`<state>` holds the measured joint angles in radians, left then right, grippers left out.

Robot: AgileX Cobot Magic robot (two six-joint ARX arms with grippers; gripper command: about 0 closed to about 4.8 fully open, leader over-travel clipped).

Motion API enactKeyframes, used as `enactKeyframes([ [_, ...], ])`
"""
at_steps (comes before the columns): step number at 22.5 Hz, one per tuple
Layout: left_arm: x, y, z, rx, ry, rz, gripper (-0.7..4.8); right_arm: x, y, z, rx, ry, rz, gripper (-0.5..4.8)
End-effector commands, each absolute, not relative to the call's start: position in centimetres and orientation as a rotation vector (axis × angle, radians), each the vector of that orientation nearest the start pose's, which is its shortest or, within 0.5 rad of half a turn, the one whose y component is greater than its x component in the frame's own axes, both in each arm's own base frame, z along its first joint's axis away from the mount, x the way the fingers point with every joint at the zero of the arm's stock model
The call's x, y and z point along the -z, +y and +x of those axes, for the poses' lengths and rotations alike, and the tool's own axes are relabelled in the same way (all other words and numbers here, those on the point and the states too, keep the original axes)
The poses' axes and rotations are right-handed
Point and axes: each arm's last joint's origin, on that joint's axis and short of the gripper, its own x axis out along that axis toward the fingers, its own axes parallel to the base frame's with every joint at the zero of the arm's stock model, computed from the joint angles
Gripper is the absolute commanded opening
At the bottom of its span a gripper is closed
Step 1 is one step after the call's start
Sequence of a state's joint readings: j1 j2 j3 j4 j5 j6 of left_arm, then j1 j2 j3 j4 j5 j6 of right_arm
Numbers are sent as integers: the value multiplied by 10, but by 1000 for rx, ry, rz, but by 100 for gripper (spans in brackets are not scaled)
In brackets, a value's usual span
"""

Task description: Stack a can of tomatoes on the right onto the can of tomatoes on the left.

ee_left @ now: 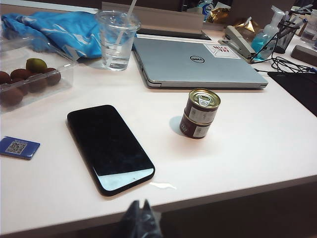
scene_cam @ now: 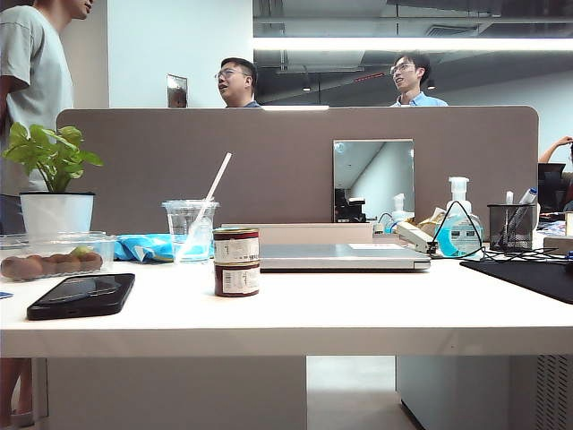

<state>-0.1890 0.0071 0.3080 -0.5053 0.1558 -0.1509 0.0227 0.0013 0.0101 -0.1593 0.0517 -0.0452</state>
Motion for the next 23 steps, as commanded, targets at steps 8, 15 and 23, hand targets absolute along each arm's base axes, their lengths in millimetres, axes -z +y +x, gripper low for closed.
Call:
enactKeyframes([
  [8,-218,-17,64,333,216,-145,-2,-153,1,96,19,140,-49,-4],
  [15,-218,-17,64,333,216,-145,-2,-154,1,96,19,139,-49,-4],
  [23,-205,-14,78,209,112,-80,-2,-154,1,96,19,139,-49,-4],
])
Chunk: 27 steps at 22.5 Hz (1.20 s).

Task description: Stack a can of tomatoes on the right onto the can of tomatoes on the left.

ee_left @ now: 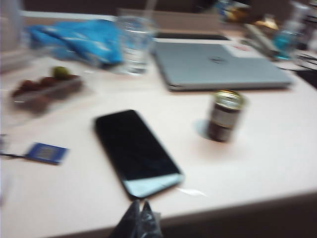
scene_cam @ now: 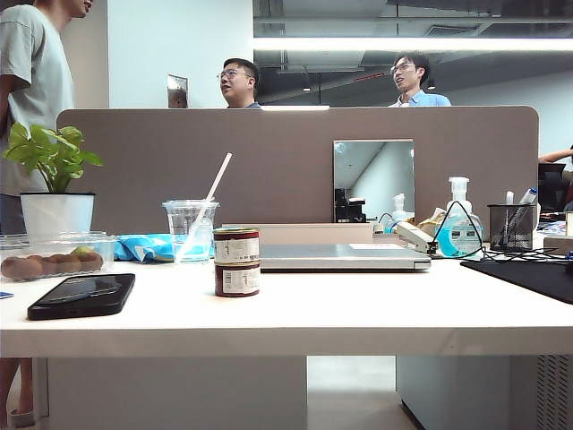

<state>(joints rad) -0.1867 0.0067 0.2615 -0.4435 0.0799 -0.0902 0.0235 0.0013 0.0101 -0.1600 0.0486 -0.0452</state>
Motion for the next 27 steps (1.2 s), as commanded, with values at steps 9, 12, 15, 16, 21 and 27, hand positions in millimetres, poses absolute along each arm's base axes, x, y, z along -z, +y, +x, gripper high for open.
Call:
enactKeyframes([
  [9,-181,-6,90,144,86,-82,-2,-154,1,96,19,139,-49,-4],
  [12,-172,-4,93,127,102,-84,-2,-154,1,96,19,139,-49,-4],
  [15,-162,-5,95,146,110,-87,-2,-154,1,96,19,139,-49,-4],
  [16,-159,-5,96,147,112,-93,-2,-154,1,96,19,139,-49,-4],
  [21,-151,-5,96,152,157,-83,-2,-154,1,96,19,139,-49,-4],
  [27,-151,-5,96,156,156,-25,-2,-154,1,96,19,139,-49,-4],
])
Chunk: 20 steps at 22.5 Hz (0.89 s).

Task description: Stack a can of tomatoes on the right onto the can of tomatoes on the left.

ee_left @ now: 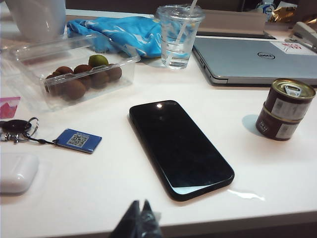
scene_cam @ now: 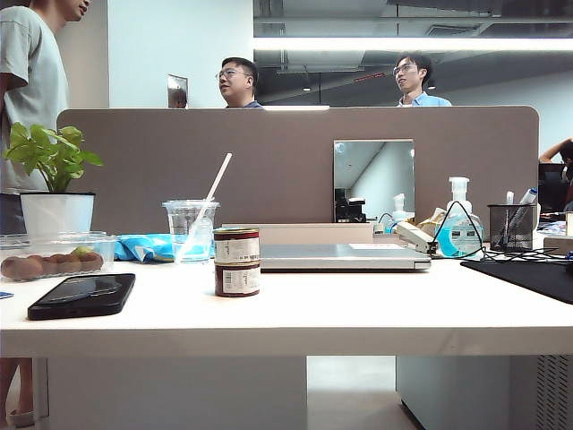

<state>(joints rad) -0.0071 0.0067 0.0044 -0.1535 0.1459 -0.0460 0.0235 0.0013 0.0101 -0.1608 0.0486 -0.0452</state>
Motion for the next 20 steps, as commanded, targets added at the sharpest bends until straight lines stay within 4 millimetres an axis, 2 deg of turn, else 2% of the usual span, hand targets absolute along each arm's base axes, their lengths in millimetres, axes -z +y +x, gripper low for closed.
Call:
enactKeyframes([
  [1,-151,-5,96,157,158,-20,-2,-154,1,96,19,139,-49,-5],
  [7,-149,-3,96,69,174,-13,-2,-154,1,96,19,139,-49,-4],
  [20,-149,-2,96,52,180,-15,-2,-154,1,96,19,139,-49,-4],
])
